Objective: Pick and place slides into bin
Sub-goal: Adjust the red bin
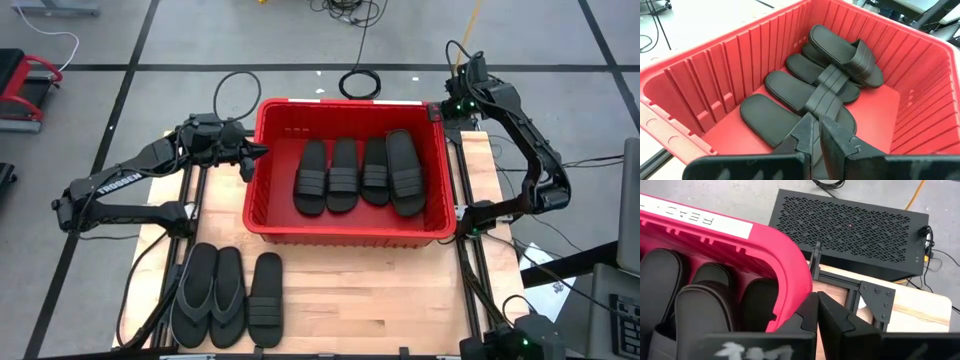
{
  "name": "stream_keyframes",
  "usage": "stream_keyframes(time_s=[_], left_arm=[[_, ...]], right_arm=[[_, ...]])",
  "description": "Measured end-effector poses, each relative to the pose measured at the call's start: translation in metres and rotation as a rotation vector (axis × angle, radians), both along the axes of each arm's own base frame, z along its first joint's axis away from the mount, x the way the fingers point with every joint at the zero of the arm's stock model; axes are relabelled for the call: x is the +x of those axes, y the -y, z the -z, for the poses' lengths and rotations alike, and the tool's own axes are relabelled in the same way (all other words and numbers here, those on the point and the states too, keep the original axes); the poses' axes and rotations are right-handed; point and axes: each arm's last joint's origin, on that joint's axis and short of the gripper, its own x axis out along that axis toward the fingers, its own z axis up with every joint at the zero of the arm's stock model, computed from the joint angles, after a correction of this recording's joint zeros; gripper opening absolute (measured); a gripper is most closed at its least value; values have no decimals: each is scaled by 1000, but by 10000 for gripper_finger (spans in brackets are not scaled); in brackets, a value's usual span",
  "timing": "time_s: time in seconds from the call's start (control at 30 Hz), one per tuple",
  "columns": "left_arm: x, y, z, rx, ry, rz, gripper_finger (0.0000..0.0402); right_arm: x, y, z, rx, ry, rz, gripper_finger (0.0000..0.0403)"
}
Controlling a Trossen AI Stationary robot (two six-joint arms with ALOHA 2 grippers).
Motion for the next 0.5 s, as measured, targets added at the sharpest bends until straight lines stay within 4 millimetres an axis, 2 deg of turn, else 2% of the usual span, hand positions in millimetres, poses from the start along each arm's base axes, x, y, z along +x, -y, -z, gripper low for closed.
stream_keyframes(time_s=[0.3, 0.5], left_arm=[[0, 0, 0, 1, 1, -1, 26], [0, 0, 0, 1, 1, -1, 26]], right_arm=[[5, 6, 15, 38, -106, 8, 0], [6, 4, 17, 66, -60, -29, 0]])
